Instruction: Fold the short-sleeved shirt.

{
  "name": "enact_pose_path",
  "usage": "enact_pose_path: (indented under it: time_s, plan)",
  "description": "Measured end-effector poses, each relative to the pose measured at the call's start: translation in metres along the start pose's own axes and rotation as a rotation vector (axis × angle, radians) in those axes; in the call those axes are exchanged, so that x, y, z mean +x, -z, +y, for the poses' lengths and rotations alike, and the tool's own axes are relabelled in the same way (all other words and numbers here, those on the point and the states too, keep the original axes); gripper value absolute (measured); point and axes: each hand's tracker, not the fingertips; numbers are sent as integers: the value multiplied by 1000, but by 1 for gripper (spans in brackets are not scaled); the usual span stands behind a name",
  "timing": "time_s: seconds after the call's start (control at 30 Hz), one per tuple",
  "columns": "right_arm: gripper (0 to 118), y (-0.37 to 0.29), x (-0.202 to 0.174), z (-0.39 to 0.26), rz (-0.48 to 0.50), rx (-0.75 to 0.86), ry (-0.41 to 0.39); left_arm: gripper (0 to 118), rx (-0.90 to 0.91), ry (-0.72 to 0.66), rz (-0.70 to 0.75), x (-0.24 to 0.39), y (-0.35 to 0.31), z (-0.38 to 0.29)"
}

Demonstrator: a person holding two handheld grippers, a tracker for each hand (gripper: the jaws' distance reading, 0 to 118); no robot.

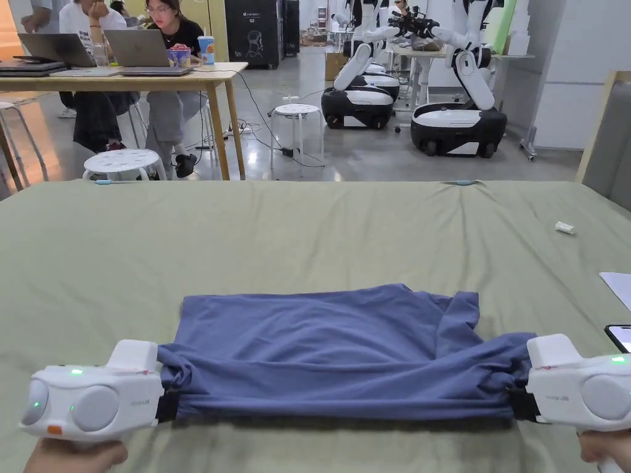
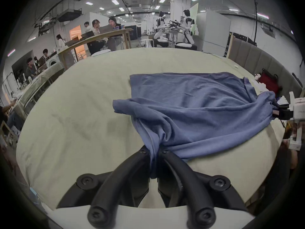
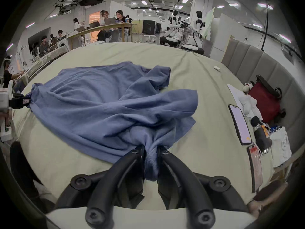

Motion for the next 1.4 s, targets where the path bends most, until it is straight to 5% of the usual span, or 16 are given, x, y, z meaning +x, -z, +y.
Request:
enact_pose_path:
  time_s: [0.37,0.43,0.47,0.53,0.57,0.6,0.73,0.8,0.83,0.87,1.23,1.33,1.37,1.4]
  plan:
    - [15,7,-13,-21,-20,-66,-67,6,-47,63,10,5,1,-6]
    - [28,6,-12,-21,-20,-63,-62,10,-54,54,7,2,7,-7]
    - [55,4,-9,-20,-21,-65,-58,26,-57,52,11,1,7,-6]
    - [103,-3,-6,-21,-25,-59,-62,81,-57,38,19,-5,8,-6]
    - [117,-9,-5,-21,-21,-42,-52,112,-56,29,19,-8,7,-6]
    - [117,-18,-2,-20,-5,-10,-30,118,-46,23,16,-10,3,-6]
    - [113,-48,3,-4,14,87,35,109,25,1,14,-17,-17,8]
    - [66,-55,-3,8,-16,124,28,48,92,-35,42,-15,-24,21]
    - [25,-58,-8,14,-37,155,12,8,117,-34,51,-14,-26,26]
    - [1,-57,-12,19,-60,170,0,0,129,-29,71,-12,-24,30]
    - [0,-23,-29,29,19,128,12,3,133,-71,69,7,25,95]
    - [0,-17,-27,30,26,120,12,89,36,-109,52,-2,70,130]
    - [0,-15,-26,31,28,118,9,108,29,-105,53,-4,83,138]
    - [0,-9,-25,31,26,115,6,107,18,-102,52,-7,98,147]
